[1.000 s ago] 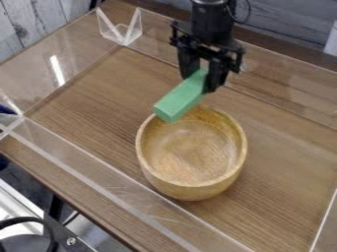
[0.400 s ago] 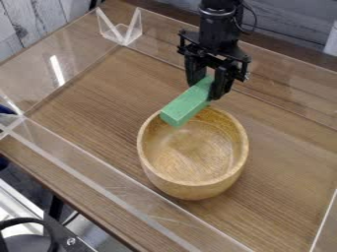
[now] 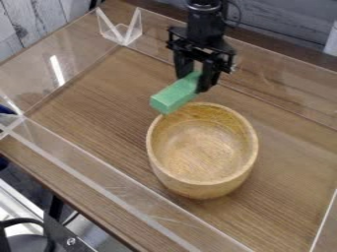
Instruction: Remove the green block from inside the brown bowl and put it on the table
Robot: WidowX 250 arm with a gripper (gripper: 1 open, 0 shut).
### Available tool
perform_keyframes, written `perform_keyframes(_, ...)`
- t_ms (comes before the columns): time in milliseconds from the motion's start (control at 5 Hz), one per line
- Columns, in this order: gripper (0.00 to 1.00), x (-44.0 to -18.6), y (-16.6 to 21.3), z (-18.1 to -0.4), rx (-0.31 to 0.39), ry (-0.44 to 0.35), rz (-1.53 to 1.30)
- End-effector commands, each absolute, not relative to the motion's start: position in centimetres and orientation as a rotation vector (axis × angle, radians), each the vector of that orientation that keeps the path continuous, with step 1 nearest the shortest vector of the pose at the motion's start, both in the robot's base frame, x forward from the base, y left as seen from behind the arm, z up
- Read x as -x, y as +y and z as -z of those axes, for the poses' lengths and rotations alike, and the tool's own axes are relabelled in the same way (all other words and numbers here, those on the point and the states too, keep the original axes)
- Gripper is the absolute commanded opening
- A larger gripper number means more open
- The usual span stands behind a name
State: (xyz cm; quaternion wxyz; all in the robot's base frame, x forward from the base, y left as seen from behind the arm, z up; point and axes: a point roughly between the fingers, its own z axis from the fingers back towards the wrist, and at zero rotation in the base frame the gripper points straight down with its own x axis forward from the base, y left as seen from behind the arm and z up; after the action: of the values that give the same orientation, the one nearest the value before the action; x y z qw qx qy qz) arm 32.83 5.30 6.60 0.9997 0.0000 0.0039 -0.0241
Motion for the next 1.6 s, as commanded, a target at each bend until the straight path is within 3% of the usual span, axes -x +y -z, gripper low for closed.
perform_keyframes(0, 0.00, -33.8, 6.5, -7.7, -0.016, -0.049, 0.052)
perform_keyframes(200, 0.00, -33.8, 6.6, -7.0, -0.014, -0.041, 0.054)
perform_keyframes(1000, 0.00, -34.4, 9.8, -9.6, -0.016, -0.115, -0.017)
perform_keyframes(1400, 0.00, -35.1, 11.0, -8.3, -0.013, -0.118, -0.033)
